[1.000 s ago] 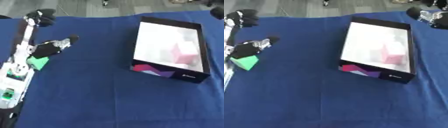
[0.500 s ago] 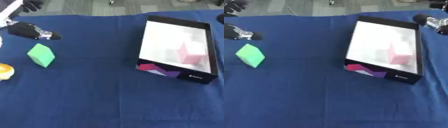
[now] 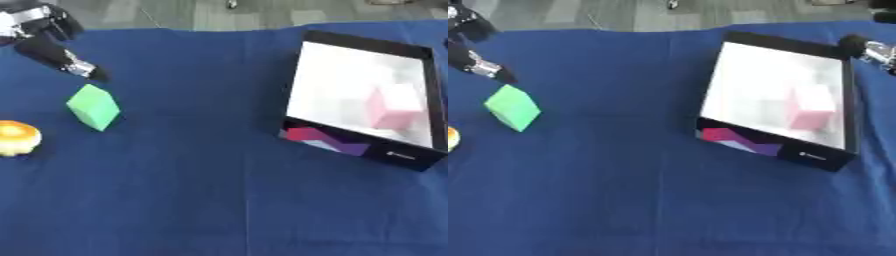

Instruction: Pick up the objects with one hand, pass them to the other hand, and then place them into the box on the other side of the table.

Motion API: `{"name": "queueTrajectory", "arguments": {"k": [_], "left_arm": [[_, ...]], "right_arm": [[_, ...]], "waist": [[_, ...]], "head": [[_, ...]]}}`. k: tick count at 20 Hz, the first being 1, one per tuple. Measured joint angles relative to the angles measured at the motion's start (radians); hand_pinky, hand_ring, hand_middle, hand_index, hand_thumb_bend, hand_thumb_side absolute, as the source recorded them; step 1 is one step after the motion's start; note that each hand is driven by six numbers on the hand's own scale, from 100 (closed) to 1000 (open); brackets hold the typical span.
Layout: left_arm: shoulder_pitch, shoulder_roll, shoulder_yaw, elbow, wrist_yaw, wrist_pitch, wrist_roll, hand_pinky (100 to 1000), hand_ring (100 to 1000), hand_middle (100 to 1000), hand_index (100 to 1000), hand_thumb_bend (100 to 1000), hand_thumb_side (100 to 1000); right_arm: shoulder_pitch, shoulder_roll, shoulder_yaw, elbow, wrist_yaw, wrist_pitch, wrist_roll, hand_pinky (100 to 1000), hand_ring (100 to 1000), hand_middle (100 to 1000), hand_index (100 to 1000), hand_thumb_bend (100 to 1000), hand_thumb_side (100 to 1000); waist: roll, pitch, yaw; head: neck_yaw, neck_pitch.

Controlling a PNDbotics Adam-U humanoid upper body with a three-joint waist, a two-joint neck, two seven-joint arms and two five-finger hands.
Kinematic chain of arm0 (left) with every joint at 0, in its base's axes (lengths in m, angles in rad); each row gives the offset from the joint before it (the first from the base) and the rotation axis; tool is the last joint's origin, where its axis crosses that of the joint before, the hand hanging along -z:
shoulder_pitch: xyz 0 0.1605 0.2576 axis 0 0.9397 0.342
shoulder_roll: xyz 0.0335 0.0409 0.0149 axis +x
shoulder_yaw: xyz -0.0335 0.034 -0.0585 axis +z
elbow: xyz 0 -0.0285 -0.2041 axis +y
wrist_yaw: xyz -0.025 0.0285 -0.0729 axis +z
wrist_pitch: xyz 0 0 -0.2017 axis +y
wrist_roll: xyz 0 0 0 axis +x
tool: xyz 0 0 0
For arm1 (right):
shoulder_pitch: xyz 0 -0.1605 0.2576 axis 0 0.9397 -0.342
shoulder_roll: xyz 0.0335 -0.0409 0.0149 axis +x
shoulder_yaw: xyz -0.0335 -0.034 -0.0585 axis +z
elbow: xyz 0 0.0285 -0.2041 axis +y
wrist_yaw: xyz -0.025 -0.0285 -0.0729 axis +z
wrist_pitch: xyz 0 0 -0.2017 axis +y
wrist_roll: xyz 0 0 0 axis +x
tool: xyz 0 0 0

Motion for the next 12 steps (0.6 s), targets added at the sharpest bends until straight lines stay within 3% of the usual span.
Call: {"name": "queueTrajectory", "arguments": {"k": [5, 12], "left_arm": [[-0.021, 0.0, -0.018, 0.056, -0.046, -0.006, -0.055, 857, 826, 720, 812, 1000, 572], [-0.042, -0.03, -0.02, 0.162, -0.138, 0.009, -0.081, 850, 832, 724, 814, 1000, 579]], "right_arm": [[0.002, 0.0, 0.001, 0.0, 0.008, 0.004, -0.001, 826, 811, 670, 894, 647, 155], [0.003, 0.0, 0.006, 0.0, 0.014, 0.011, -0.002, 825, 808, 664, 892, 643, 156]], "waist": [[0.0, 0.0, 0.0], [0.0, -0.002, -0.003]], "head": [[0.003, 0.0], [0.003, 0.003]]}}
